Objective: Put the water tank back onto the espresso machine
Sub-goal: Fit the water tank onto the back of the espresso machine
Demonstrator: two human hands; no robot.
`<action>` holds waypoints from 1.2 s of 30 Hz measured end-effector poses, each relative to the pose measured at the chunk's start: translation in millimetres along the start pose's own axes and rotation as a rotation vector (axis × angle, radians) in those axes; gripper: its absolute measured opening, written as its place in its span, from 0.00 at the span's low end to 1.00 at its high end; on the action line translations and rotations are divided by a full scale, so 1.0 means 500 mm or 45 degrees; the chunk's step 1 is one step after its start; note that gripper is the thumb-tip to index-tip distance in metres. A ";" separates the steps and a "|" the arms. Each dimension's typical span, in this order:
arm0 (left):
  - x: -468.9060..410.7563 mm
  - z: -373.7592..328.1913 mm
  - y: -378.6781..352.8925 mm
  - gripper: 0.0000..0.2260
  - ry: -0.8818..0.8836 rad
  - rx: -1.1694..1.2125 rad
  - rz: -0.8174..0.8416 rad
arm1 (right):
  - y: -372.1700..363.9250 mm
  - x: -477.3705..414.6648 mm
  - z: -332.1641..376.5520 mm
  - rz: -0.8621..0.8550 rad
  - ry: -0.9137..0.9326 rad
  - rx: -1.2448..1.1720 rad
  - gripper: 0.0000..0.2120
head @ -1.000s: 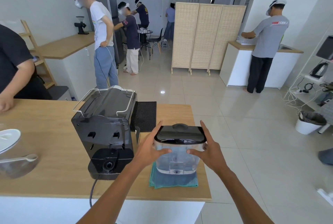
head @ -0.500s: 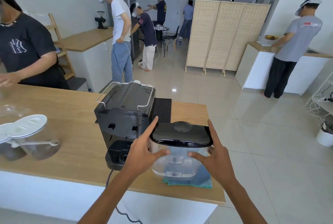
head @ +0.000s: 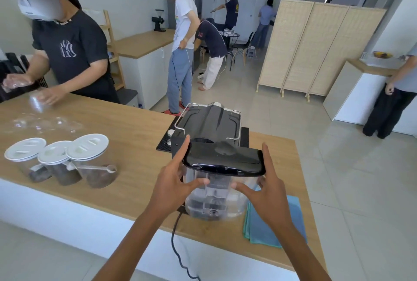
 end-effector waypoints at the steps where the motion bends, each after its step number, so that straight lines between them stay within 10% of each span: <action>1: -0.009 0.006 0.014 0.48 -0.003 0.007 -0.008 | -0.015 -0.008 0.001 -0.013 -0.001 0.005 0.57; 36: -0.088 0.154 0.037 0.46 -0.106 -0.059 0.083 | -0.137 -0.028 -0.050 -0.248 -0.137 0.242 0.56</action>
Point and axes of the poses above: each hand's wrist, its own x-axis away from the middle knuckle, its own y-axis out of the back of the hand, z = x × y, the point moved 10 cm from there along -x, towards the middle knuckle, and after that the axes turned 15 degrees about -x, right-handed, at the moved point
